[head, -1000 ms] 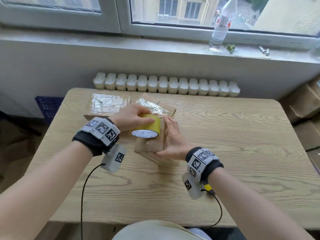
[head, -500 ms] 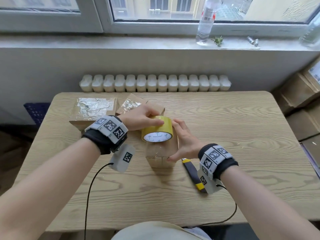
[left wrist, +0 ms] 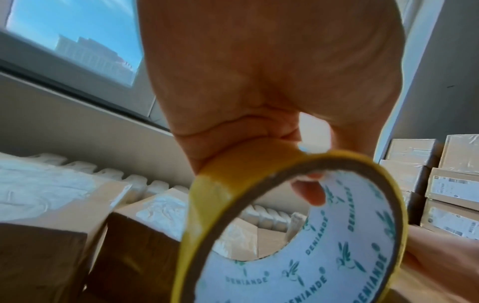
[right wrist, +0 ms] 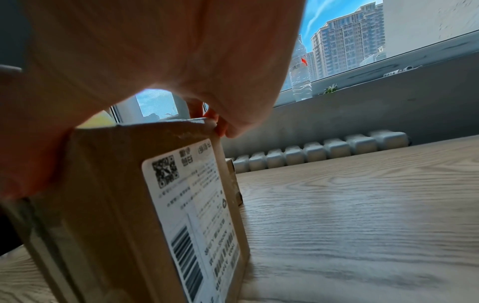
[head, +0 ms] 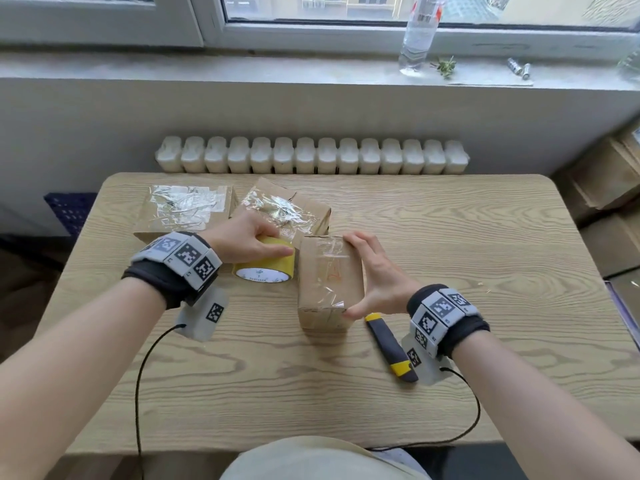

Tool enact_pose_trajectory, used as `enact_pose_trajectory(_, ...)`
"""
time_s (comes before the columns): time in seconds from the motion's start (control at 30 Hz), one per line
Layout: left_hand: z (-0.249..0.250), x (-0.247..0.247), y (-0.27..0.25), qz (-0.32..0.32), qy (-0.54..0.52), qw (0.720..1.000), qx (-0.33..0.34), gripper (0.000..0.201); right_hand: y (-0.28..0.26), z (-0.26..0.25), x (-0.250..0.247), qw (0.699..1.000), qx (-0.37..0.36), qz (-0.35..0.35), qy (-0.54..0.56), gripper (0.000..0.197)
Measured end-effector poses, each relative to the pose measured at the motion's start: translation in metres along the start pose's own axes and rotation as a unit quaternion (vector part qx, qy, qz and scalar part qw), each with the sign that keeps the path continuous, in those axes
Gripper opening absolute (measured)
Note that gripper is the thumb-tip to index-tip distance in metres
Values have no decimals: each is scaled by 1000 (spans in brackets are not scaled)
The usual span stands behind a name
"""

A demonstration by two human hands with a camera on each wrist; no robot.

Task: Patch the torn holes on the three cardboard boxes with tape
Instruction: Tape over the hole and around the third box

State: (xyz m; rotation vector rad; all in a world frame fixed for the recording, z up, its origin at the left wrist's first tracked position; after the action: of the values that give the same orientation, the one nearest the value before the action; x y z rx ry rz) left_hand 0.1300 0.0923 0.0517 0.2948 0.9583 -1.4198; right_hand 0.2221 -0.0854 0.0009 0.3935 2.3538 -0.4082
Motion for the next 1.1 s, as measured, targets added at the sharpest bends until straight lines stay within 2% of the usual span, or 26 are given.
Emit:
enact_pose_trajectory(0.23, -8, 10, 5, -4, -30, 999, -13, 26, -1, -5, -1, 1000, 17, -14, -16, 128)
enact_pose_trajectory(0.37, -4, 16, 5, 14, -71, 997, 10, 31, -3, -19, 6, 984, 47, -62, -161, 140)
enact_pose_trajectory(0.47, -4, 16, 4, 26, -79, 996, 20, 31, -7, -36, 23, 966, 20, -93, -241, 142)
enact_pose_trajectory(0.53, -3, 19, 4, 17, -84, 996, 26, 31, -7, -48, 37, 958, 4, -99, -268, 136)
enact_pose_trajectory(0.6, -1, 21, 3, 15, -83, 996, 40, 41, -4, -61, 49, 954, 0, -85, -288, 123)
enact_pose_trajectory(0.67, -2, 21, 2, 21, -82, 995, 45, 41, -6, -67, 56, 950, 3, -67, -304, 112)
enact_pose_trajectory(0.8, -9, 21, -1, 21, -86, 996, 28, 41, -24, -45, 44, 958, 48, -41, -280, 97)
enact_pose_trajectory(0.9, -9, 25, -2, 18, -86, 996, 29, 45, -40, -21, 24, 967, 120, -30, -225, 110)
enact_pose_trajectory(0.97, -8, 26, -2, 23, -85, 996, 34, 44, -42, -18, 19, 969, 133, -31, -204, 121)
enact_pose_trajectory(1.1, -5, 26, -6, 31, -90, 995, 44, 43, -17, -54, 34, 969, 37, -86, -229, 138)
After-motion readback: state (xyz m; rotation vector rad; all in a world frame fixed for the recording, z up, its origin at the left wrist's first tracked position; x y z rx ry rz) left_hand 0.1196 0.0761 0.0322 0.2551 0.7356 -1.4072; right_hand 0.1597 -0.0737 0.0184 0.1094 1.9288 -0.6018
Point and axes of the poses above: each hand's wrist, its own y-axis towards the middle knuckle, its own x-axis out of the palm, z = x × y, the point moved 8 cm from there along y, towards the middle knuckle, and after that the axes turned 3 degrees about x, right-handed, at the moved point
